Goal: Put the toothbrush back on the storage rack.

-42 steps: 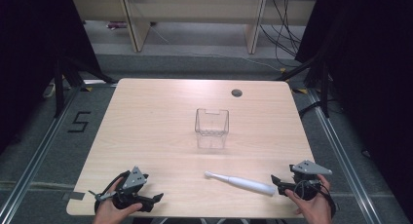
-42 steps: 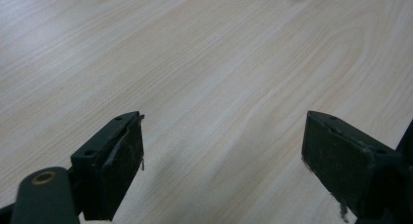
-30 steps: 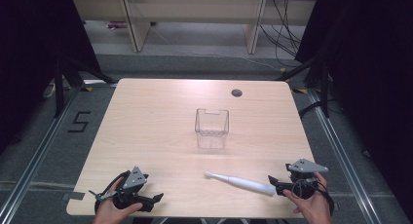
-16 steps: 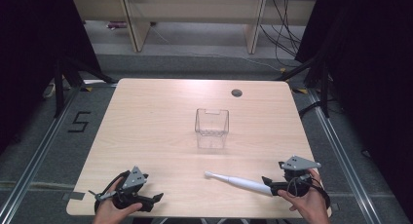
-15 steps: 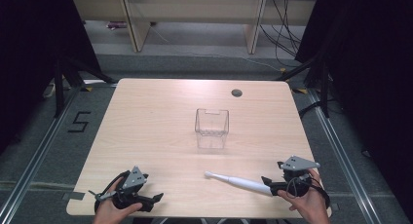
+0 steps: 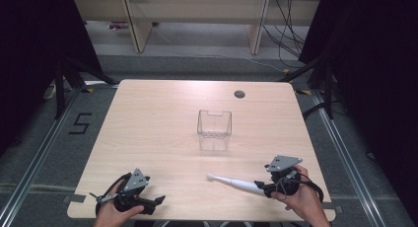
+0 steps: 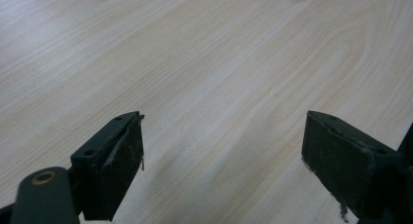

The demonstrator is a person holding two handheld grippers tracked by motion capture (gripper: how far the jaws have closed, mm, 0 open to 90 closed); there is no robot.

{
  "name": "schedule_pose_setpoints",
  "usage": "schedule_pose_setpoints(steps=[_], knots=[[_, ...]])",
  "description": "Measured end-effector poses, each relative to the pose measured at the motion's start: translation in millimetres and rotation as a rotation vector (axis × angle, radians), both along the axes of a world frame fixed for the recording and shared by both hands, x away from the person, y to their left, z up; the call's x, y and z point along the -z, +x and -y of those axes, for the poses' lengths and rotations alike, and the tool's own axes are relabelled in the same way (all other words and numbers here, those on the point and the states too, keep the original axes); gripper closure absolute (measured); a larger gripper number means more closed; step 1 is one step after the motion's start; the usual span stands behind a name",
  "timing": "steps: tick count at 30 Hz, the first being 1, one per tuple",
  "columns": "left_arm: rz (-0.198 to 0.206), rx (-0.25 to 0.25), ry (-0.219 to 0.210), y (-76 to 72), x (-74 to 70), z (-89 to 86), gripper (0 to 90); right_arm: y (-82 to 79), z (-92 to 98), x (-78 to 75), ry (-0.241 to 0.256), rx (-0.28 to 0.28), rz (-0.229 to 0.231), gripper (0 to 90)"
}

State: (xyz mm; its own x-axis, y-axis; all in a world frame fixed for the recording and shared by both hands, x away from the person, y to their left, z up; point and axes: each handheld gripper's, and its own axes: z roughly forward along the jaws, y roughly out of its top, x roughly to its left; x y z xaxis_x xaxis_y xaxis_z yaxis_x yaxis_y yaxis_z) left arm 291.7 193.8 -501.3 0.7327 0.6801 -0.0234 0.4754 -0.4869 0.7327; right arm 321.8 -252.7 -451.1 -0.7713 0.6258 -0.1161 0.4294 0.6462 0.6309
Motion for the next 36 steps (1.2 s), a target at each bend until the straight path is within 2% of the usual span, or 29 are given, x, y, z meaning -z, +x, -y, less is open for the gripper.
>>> schedule_pose_setpoints(steps=[1,3,6,7,10,11,13,14,16,18,19,21,25,29,32,33,35,36], knots=[[0.0,0.013,0.019,0.4,-0.8,-1.2,14.7,0.7,-2.6,0.4,-0.015,-0.024,0.0,36.8],[0.0,0.01,0.014,0.4,-0.7,-1.1,14.7,1.0,-8.6,1.0,-0.041,-0.053,-0.015,40.3],[0.0,0.006,0.01,0.3,-0.5,-1.2,14.8,1.3,-18.1,1.0,-0.077,-0.081,-0.066,43.2],[0.0,0.006,0.01,0.3,-0.5,-1.2,14.7,3.1,-20.5,0.8,-0.099,-0.102,-0.071,44.0],[0.001,0.01,0.016,0.4,-0.7,-1.0,14.7,4.6,-28.9,0.7,-0.137,-0.119,-0.093,47.1],[-0.001,-0.008,-0.015,-0.3,0.7,0.8,14.7,6.1,-31.4,0.9,-0.147,-0.139,-0.093,47.8],[0.0,0.008,0.011,0.3,-0.6,-1.4,14.7,8.9,-36.7,1.5,-0.166,-0.171,-0.108,50.8],[0.002,0.006,0.009,0.2,-0.8,-1.3,14.7,8.9,-39.6,1.4,-0.175,-0.16,-0.122,51.3],[0.002,0.007,0.01,0.2,-0.8,-1.2,14.8,10.7,-44.2,1.6,-0.195,-0.186,-0.136,52.9],[0.001,0.008,0.011,0.2,-0.8,-1.2,14.7,10.3,-46.4,1.3,-0.209,-0.177,-0.146,53.2],[0.001,0.011,0.013,0.3,-0.8,-1.2,14.7,12.7,-50.1,2.5,-0.236,-0.21,-0.145,54.9],[0.001,0.01,0.013,0.3,-0.9,-1.1,14.7,12.9,-52.7,3.3,-0.252,-0.202,-0.161,55.4],[0.001,0.008,0.011,0.4,-0.7,-1.2,14.7,17.1,-58.0,7.6,-0.281,-0.232,-0.18,56.9],[-0.002,0.001,0.002,0.0,0.0,-0.1,14.7,19.9,-61.2,10.2,-0.297,-0.23,-0.206,58.3],[0.0,0.009,0.011,0.3,-0.6,-1.1,14.7,22.4,-64.6,11.4,-0.321,-0.235,-0.223,59.9],[0.0,0.002,-0.002,0.3,0.2,-0.3,14.7,24.0,-65.8,11.7,-0.328,-0.249,-0.222,60.6],[-0.004,-0.007,-0.018,-0.1,0.7,0.6,14.7,23.8,-66.9,11.6,-0.328,-0.237,-0.226,61.2],[0.008,0.003,0.014,1.6,0.0,-1.1,14.7,27.7,-69.0,11.3,-0.351,-0.269,-0.246,62.5]])
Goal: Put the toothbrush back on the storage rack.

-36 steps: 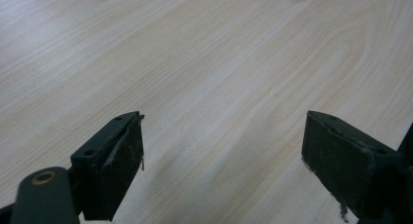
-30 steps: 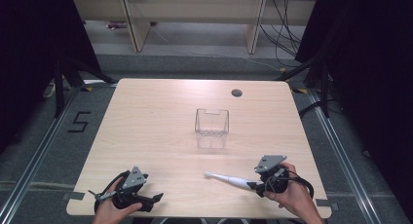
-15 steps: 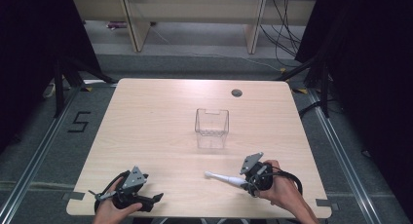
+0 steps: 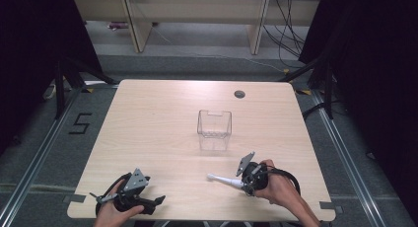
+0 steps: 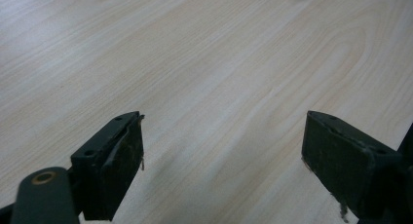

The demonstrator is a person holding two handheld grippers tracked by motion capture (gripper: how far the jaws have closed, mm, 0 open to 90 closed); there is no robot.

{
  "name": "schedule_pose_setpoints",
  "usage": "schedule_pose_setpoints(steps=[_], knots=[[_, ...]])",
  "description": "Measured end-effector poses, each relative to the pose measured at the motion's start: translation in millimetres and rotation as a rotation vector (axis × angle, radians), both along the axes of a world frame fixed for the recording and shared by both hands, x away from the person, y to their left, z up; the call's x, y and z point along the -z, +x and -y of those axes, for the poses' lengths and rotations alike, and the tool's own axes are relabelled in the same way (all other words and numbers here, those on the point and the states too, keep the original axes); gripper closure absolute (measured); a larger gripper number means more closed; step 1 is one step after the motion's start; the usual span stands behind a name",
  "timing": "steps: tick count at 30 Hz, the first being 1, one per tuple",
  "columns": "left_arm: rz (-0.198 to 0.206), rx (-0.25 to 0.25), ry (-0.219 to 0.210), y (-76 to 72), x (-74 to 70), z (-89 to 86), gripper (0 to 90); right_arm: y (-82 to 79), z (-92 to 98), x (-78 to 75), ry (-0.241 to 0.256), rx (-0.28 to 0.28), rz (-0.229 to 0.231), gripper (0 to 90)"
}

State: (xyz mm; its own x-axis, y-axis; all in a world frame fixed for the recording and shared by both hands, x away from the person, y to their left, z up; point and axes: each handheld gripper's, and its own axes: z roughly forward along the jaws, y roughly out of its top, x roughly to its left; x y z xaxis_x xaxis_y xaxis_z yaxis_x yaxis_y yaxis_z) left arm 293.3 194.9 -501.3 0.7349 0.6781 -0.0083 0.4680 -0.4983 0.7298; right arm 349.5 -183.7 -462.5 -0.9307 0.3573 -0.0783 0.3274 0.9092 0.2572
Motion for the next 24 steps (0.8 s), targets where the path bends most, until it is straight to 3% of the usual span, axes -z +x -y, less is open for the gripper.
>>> schedule_pose_setpoints(steps=[6,8,11,13,15,16,19,21,24], knots=[[-0.011,-0.008,-0.03,-1.9,0.3,1.2,14.7,4.9,-4.6,2.6,-0.032,0.003,-0.021,63.1],[-0.012,0.006,-0.006,-1.2,-0.5,-0.1,14.7,4.8,-6.4,3.2,-0.045,0.005,-0.026,63.7],[-0.011,0.005,-0.007,-1.3,-0.6,0.2,14.7,5.4,-7.9,3.7,-0.051,-0.001,-0.032,64.3],[-0.013,0.005,-0.008,-1.2,-0.7,-0.2,14.7,5.5,-10.8,5.5,-0.083,0.024,-0.044,64.4],[-0.013,-0.009,-0.03,-1.9,0.4,1.3,14.7,7.5,-10.7,6.4,-0.1,0.009,-0.037,64.3],[-0.012,0.007,-0.006,-1.3,-0.6,-0.3,14.7,9.0,-11.2,7.6,-0.1,-0.004,-0.041,64.3],[-0.011,0.006,-0.008,-1.2,-0.6,0.1,14.8,12.8,-13.7,8.6,-0.123,-0.022,-0.057,65.0],[-0.011,0.006,-0.008,-1.3,-0.4,0.1,14.7,11.8,-14.8,8.6,-0.131,0.002,-0.064,65.1],[-0.009,0.007,-0.007,-1.3,-0.7,-0.1,14.7,16.3,-16.7,10.4,-0.144,-0.029,-0.074,65.3]])
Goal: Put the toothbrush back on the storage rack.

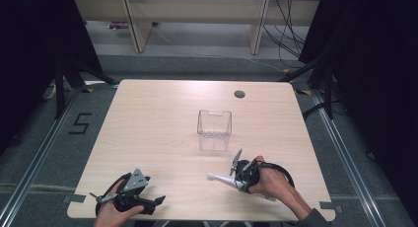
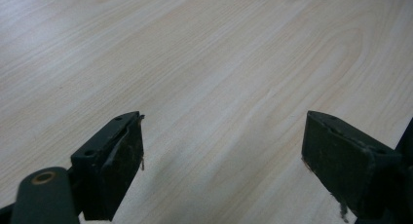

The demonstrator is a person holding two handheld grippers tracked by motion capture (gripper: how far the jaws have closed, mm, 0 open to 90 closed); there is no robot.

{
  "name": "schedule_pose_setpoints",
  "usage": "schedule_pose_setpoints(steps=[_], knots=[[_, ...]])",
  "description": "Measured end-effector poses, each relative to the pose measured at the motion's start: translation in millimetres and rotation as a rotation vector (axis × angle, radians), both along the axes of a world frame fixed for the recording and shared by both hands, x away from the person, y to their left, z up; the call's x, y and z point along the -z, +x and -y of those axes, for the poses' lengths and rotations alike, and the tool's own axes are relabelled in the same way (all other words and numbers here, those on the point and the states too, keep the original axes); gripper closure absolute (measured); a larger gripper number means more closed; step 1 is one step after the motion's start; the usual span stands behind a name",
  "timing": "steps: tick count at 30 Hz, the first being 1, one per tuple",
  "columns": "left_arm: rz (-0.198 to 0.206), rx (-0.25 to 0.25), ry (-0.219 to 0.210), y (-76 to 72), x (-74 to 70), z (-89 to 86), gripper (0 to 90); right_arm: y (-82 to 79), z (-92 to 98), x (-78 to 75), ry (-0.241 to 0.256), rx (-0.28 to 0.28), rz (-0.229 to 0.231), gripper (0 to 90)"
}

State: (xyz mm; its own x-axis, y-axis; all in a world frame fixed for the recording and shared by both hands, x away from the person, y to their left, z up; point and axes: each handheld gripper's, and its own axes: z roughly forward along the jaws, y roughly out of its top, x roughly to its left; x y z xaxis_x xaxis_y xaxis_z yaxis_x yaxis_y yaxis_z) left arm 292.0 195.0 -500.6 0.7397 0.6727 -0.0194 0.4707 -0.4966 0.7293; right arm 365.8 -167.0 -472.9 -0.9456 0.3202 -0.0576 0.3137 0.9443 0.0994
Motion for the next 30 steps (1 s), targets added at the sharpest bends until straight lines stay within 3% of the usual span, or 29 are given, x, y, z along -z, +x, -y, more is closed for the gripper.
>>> schedule_pose_setpoints(steps=[2,6,7,12,14,17,25,26,28,30], knots=[[-0.001,0.0,0.001,0.1,0.2,0.1,14.7,2.5,-0.9,0.5,-0.009,-0.026,-0.002,65.4],[-0.001,0.004,0.006,0.0,-0.1,0.3,14.7,3.3,-2.7,0.7,-0.028,-0.001,-0.021,65.4],[-0.001,0.003,0.005,-0.1,-0.1,0.3,14.7,5.2,-3.2,1.3,-0.03,-0.028,-0.02,65.4],[-0.002,0.002,0.004,-0.1,0.0,0.3,14.7,5.2,-6.3,1.8,-0.051,0.006,-0.04,65.5],[-0.003,0.006,0.008,-0.1,-0.1,0.2,14.7,7.9,-6.0,2.5,-0.046,-0.026,-0.042,65.6],[0.006,0.003,0.007,0.4,0.3,0.7,14.7,7.3,-8.0,2.1,-0.063,-0.008,-0.052,65.8],[0.004,0.004,0.006,0.2,0.2,0.6,14.7,11.0,-7.1,2.5,-0.06,-0.02,-0.078,66.3],[0.002,0.002,0.0,-0.2,0.2,0.9,14.7,10.4,-6.3,4.2,-0.034,-0.007,-0.086,66.3],[-0.002,0.005,0.006,-0.1,-0.1,0.3,14.7,11.1,-6.4,2.3,-0.059,-0.033,-0.074,66.3],[-0.002,0.006,0.006,-0.1,0.0,0.3,14.7,9.0,-5.7,2.0,-0.06,-0.01,-0.07,66.4]])
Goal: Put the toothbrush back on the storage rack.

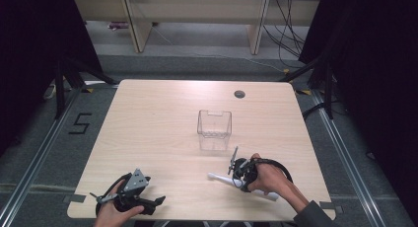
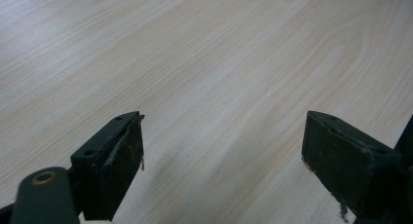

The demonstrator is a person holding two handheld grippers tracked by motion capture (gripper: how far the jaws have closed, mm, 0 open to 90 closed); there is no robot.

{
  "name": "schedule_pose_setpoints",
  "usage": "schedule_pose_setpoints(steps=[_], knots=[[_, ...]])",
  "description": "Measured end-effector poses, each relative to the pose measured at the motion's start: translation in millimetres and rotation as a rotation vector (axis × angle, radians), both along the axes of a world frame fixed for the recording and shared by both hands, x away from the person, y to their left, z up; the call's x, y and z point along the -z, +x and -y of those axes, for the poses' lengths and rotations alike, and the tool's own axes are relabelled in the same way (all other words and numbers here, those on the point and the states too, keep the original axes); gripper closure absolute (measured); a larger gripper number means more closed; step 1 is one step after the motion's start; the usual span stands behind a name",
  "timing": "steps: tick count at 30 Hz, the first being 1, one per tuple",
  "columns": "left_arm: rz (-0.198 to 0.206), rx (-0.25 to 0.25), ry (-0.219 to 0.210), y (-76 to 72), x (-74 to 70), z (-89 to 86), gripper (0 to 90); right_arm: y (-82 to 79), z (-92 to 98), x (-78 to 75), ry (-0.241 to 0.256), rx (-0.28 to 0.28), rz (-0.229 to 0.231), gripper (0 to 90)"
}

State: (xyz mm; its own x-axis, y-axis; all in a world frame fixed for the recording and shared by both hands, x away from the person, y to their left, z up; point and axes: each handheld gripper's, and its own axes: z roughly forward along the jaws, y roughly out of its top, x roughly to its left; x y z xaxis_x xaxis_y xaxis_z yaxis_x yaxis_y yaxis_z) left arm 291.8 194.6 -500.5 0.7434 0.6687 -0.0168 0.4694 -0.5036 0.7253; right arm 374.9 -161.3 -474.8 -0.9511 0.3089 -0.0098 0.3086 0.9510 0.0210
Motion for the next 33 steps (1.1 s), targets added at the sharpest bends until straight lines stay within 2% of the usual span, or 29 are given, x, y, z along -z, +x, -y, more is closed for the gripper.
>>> schedule_pose_setpoints(steps=[6,8,9,11,14,16,17,18,19,20,22,24,25,26,29,30,32,33], knots=[[-0.001,-0.002,-0.002,0.0,0.2,0.0,14.7,1.5,5.4,-2.1,0.033,0.004,0.007,66.4],[0.0,-0.005,-0.005,0.0,0.3,0.1,14.7,0.4,7.2,-5.7,0.041,0.034,0.012,66.4],[-0.001,-0.004,-0.004,0.1,0.3,0.0,14.7,1.5,8.9,-6.8,0.054,0.014,0.024,66.4],[-0.001,-0.004,-0.004,0.1,0.3,0.1,14.7,-0.9,10.1,-11.5,0.068,0.04,0.036,66.4],[0.0,-0.005,-0.004,0.2,0.2,-0.1,14.7,-1.5,14.3,-19.4,0.103,0.045,0.047,66.5],[-0.001,-0.007,-0.006,0.1,0.3,-0.1,14.7,-2.8,16.9,-26.4,0.15,0.073,0.055,66.5],[-0.002,-0.008,-0.007,0.2,0.3,-0.1,14.7,-1.8,18.8,-29.7,0.182,0.061,0.061,66.5],[-0.002,-0.008,-0.007,0.2,0.3,-0.1,14.7,-2.5,20.4,-34.3,0.19,0.077,0.067,66.5],[-0.002,-0.007,-0.009,0.3,0.5,-0.1,14.7,-1.1,23.2,-38.2,0.214,0.064,0.081,66.5],[-0.003,-0.008,-0.006,0.2,0.3,-0.2,14.7,-1.2,24.6,-40.8,0.225,0.074,0.086,66.5],[-0.002,-0.008,-0.007,0.2,0.3,-0.3,14.7,-0.1,28.8,-46.1,0.266,0.077,0.126,66.5],[-0.003,-0.007,-0.007,0.3,0.1,-0.4,14.7,1.1,32.8,-50.0,0.305,0.091,0.152,66.5],[-0.003,-0.007,-0.007,0.3,0.1,-0.4,14.7,1.1,32.8,-50.0,0.305,0.091,0.152,66.5],[-0.003,-0.007,-0.006,0.3,0.1,-0.5,14.7,2.3,37.3,-54.5,0.354,0.112,0.167,66.5],[0.004,-0.011,-0.004,1.0,0.6,-0.4,14.7,5.4,42.9,-59.1,0.41,0.125,0.209,66.5],[0.004,-0.011,-0.004,1.0,0.6,-0.4,14.7,4.7,44.7,-61.2,0.417,0.156,0.214,66.5],[-0.004,-0.014,-0.018,0.1,0.8,0.5,14.7,8.1,48.8,-63.1,0.458,0.15,0.243,66.5],[-0.002,-0.016,-0.018,0.0,0.7,0.4,14.7,8.0,49.5,-63.4,0.469,0.162,0.233,66.5]])
